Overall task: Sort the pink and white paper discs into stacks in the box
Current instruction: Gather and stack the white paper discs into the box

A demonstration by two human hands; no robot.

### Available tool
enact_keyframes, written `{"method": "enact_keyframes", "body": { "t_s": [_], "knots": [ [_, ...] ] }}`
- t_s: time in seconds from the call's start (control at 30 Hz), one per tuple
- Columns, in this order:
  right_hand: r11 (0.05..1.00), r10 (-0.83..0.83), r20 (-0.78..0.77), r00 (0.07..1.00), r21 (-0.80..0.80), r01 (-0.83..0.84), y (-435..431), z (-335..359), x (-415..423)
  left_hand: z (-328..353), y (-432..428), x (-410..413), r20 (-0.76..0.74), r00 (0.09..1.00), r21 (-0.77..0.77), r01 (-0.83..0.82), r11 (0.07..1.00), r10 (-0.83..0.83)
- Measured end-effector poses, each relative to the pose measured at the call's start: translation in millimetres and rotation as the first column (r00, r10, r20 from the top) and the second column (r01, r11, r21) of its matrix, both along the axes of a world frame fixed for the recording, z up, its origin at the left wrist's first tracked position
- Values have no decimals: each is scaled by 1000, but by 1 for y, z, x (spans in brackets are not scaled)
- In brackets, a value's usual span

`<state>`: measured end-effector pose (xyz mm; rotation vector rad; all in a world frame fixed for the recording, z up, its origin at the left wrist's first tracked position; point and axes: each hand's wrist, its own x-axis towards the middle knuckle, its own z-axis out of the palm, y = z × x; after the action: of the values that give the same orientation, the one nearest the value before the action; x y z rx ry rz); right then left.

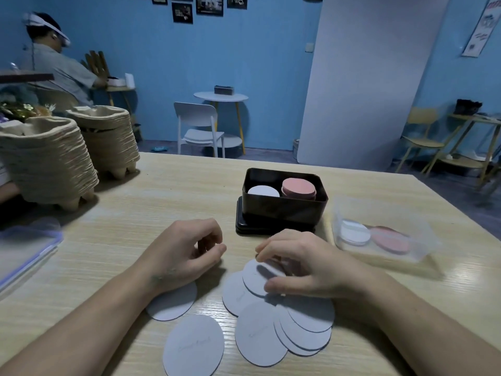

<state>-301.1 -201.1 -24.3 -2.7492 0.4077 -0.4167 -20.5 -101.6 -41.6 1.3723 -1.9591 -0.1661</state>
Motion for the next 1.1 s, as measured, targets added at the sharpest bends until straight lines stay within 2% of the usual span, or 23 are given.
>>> {"method": "enact_keyframes", "body": {
  "t_s": [0.13, 0.3, 0.47, 0.77, 1.1],
  "knots": [
    [999, -13, -80, 997, 30, 16, 2, 4, -4, 1, 3, 1, -9, 1000, 14, 0, 1000, 0],
    [998, 0, -44, 999, 55, 2, 1, 2, -6, 11, 17, 10, 10, 999, 94, 31, 995, -32],
    [999, -20, 27, 999, 39, 19, 3, 2, -6, 20, 42, 29, 73, 997, 129, -11, 992, 2],
    [999, -46, 117, 992, 1, 46, 4, -5, 0, 19, 85, 56, 355, 935, 260, -89, 961, -10],
    [997, -76, 128, 989, -5, 77, 2, -7, -1, 15, 83, 49, 288, 956, 208, -115, 971, 52]
  ]
}}
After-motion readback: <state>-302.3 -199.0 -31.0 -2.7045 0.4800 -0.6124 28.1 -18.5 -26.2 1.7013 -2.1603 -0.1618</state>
